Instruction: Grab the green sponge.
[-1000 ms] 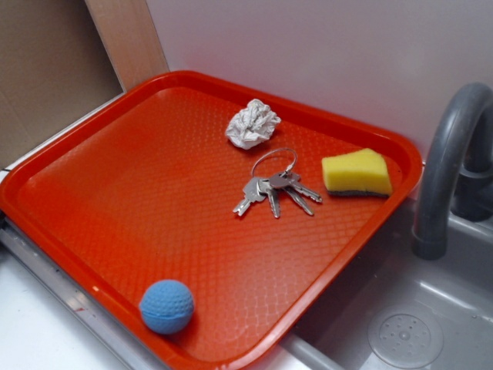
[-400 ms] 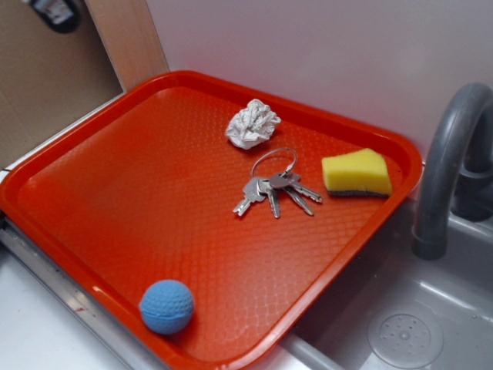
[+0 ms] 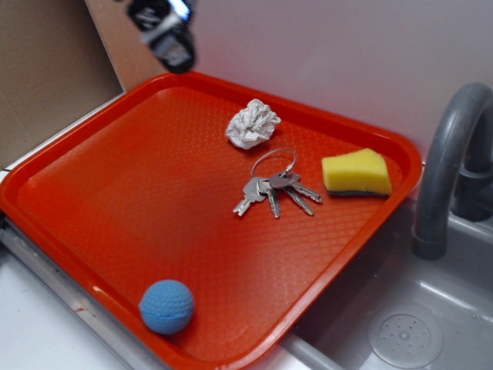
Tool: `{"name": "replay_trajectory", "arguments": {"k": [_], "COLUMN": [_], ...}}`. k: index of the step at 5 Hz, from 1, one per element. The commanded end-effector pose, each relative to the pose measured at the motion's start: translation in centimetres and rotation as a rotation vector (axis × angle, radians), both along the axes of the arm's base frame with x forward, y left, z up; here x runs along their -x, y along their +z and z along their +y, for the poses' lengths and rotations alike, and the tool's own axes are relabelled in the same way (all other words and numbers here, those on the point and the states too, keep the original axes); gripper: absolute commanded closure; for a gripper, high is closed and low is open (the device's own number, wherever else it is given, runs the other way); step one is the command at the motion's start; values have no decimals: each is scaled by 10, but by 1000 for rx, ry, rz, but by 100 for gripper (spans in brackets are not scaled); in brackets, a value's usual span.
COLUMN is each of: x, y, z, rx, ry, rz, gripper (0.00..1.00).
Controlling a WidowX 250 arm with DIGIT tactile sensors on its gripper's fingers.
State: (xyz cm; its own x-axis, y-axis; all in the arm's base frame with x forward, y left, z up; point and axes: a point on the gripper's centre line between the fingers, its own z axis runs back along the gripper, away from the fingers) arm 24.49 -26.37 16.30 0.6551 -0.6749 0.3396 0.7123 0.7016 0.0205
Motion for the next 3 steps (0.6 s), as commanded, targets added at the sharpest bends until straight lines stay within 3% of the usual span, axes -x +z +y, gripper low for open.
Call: {"name": "replay_trajectory", "arguments": {"k": [1, 2, 3], "x": [-21, -29, -37], "y": [-43, -63, -83], "z": [-58, -73, -79], "rx": [23, -35, 66], "ry": [-113, -156, -231], "rz": [30, 33, 69], "gripper": [0, 0, 0]}}
